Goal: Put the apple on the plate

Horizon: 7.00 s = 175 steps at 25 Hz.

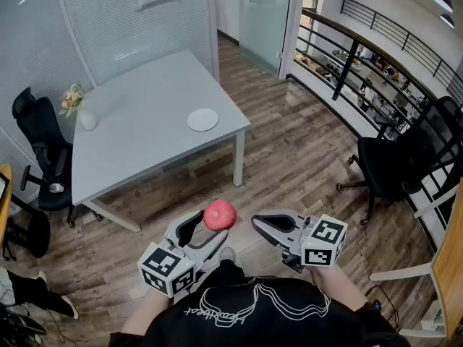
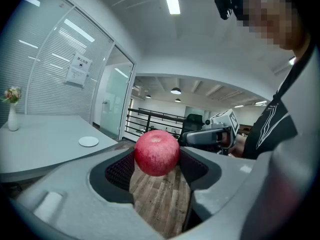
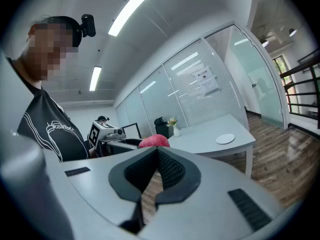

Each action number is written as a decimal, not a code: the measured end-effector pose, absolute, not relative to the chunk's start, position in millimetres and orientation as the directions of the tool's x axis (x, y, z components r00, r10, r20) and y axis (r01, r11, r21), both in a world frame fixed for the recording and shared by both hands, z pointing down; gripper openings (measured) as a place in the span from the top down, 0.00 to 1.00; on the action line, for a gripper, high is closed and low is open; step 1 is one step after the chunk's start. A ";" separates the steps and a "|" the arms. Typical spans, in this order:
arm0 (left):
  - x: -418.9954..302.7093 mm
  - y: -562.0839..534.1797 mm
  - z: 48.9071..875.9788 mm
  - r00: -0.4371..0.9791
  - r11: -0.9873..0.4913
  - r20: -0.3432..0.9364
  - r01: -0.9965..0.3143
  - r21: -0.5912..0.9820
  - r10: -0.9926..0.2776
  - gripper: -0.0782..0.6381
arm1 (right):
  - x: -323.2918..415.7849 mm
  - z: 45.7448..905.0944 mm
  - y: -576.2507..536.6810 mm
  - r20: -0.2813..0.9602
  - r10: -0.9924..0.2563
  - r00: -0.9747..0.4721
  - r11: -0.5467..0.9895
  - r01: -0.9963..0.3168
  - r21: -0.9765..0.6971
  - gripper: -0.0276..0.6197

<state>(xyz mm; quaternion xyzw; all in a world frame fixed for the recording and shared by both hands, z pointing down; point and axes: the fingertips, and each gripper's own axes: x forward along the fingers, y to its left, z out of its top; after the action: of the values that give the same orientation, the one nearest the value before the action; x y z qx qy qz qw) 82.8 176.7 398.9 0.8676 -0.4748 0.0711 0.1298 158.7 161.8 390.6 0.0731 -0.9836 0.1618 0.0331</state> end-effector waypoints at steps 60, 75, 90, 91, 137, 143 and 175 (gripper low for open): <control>-104.8 -136.7 393.1 0.636 -0.605 0.219 -0.772 0.194 -0.740 0.49 | -21.0 399.6 -134.3 0.195 -0.285 -0.938 0.858 -0.340 -0.384 0.94; -142.5 -230.9 423.0 0.619 -0.601 0.257 -0.785 0.152 -0.743 0.49 | -49.5 423.0 -188.6 0.191 -0.343 -0.920 0.825 -0.392 -0.406 0.94; -141.9 -316.7 500.0 0.538 -0.580 0.391 -0.814 0.013 -0.747 0.49 | -24.1 446.7 -233.5 0.219 -0.422 -0.880 0.760 -0.475 -0.443 0.94; -142.3 -320.8 506.1 0.533 -0.579 0.401 -0.815 0.006 -0.745 0.49 | -22.4 448.4 -234.9 0.223 -0.426 -0.877 0.756 -0.480 -0.445 0.95; -156.5 -357.6 616.6 0.502 -0.558 0.503 -0.829 0.047 -0.704 0.43 | 0.7 467.1 -247.2 0.275 -0.462 -0.843 0.696 -0.537 -0.477 0.94; -166.5 -336.8 577.5 0.530 -0.533 0.450 -0.836 0.131 -0.719 0.43 | -18.1 450.5 -244.8 0.220 -0.430 -0.876 0.744 -0.482 -0.463 0.94; -114.8 -186.1 416.1 0.843 -0.796 0.187 -0.538 0.276 -0.505 0.87 | -60.5 422.4 -196.3 0.165 -0.362 -0.918 0.841 -0.397 -0.367 0.95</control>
<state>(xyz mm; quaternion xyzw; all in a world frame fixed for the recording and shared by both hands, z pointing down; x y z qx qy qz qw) -114.8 -186.1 416.1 0.9463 -0.2755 0.0520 0.1612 -60.5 -196.3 422.4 0.1980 -0.9584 0.2006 0.0445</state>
